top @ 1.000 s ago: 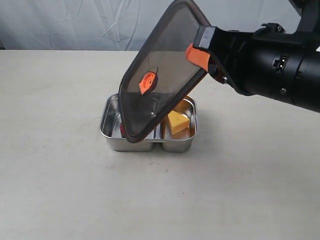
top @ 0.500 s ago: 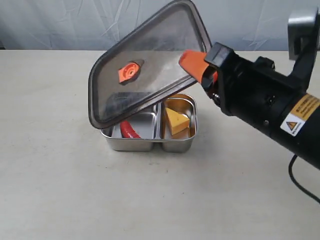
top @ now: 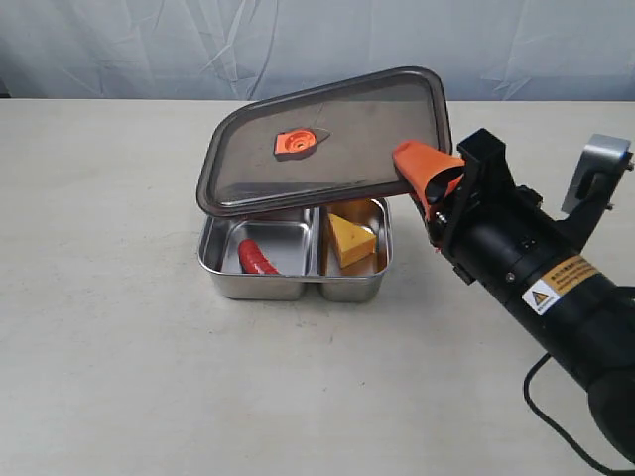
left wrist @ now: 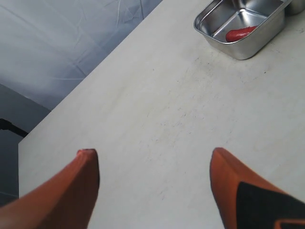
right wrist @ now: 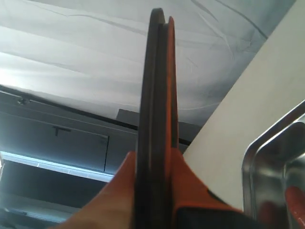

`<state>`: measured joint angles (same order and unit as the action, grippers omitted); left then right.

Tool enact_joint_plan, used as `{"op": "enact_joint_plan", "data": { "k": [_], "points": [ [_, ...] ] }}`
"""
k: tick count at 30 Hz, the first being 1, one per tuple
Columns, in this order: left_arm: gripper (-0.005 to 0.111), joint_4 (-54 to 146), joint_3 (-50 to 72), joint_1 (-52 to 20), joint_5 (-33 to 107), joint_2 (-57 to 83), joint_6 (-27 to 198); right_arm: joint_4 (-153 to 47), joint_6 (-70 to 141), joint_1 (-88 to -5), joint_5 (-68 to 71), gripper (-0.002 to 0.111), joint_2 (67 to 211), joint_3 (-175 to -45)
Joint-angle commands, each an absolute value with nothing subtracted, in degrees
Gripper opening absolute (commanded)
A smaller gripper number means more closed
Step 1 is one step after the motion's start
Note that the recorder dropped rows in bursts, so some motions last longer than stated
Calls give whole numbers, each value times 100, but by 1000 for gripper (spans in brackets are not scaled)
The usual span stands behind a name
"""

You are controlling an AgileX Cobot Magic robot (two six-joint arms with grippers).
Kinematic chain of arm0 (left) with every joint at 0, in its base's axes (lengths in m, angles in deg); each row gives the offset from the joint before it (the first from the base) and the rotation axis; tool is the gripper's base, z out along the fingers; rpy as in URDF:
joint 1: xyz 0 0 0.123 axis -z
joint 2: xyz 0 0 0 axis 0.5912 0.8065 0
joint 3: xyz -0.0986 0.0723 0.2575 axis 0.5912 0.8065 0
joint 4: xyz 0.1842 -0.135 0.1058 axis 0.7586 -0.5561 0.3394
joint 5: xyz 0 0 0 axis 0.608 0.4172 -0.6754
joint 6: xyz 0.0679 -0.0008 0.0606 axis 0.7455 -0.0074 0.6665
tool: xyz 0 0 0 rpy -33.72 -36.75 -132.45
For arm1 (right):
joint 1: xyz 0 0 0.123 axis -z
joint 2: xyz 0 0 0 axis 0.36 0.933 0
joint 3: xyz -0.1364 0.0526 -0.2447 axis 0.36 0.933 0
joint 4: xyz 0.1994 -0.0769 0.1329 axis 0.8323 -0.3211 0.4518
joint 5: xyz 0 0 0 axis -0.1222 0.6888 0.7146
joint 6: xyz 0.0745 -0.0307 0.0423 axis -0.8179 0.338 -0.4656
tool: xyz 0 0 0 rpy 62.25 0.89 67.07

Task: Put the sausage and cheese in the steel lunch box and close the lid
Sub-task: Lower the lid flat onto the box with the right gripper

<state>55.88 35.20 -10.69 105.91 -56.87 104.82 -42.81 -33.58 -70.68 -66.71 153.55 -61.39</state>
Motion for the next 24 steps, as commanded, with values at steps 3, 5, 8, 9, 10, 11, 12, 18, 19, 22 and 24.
{"op": "enact_joint_plan", "data": {
  "k": [3,5,8,9,10,11,12,18,19,22,24],
  "points": [
    [63,5592,3490,-1036,10535,-5682,10413,-4436,-3495,-7043,-6846,-1,16127,-6639],
    [63,5592,3490,-1036,10535,-5682,10413,-4436,-3498,-7043,-6846,-1,16395,-6800],
    [63,5592,3490,-1036,10535,-5682,10413,-4425,-3455,-7043,-6846,-1,16745,-7006],
    [63,5592,3490,-1036,10535,-5682,10413,-4425,-3426,-7043,-6846,-1,16873,-7054],
    [63,5592,3490,-1036,10535,-5682,10413,-4425,-3426,-7043,-6846,-1,16963,-7054],
    [63,5592,3490,-1036,10535,-5682,10413,-4329,-3426,-7043,-6846,-1,17063,-7054],
    [63,5592,3490,-1036,10535,-5682,10413,-4256,-3426,-7043,-6846,-1,17148,-7054],
    [63,5592,3490,-1036,10535,-5682,10413,-4282,-3426,-7043,-6846,-1,17438,-7054],
    [63,5592,3490,-1036,10535,-5682,10413,-4282,-3426,-7043,-6846,-1,17454,-7054],
    [63,5592,3490,-1036,10535,-5682,10413,-4259,-3377,-7043,-6846,-1,17498,-7054],
    [63,5590,3490,-1036,10548,-5682,10413,-4259,-3377,-7043,-6846,-1,17538,-7054]
  ]
}}
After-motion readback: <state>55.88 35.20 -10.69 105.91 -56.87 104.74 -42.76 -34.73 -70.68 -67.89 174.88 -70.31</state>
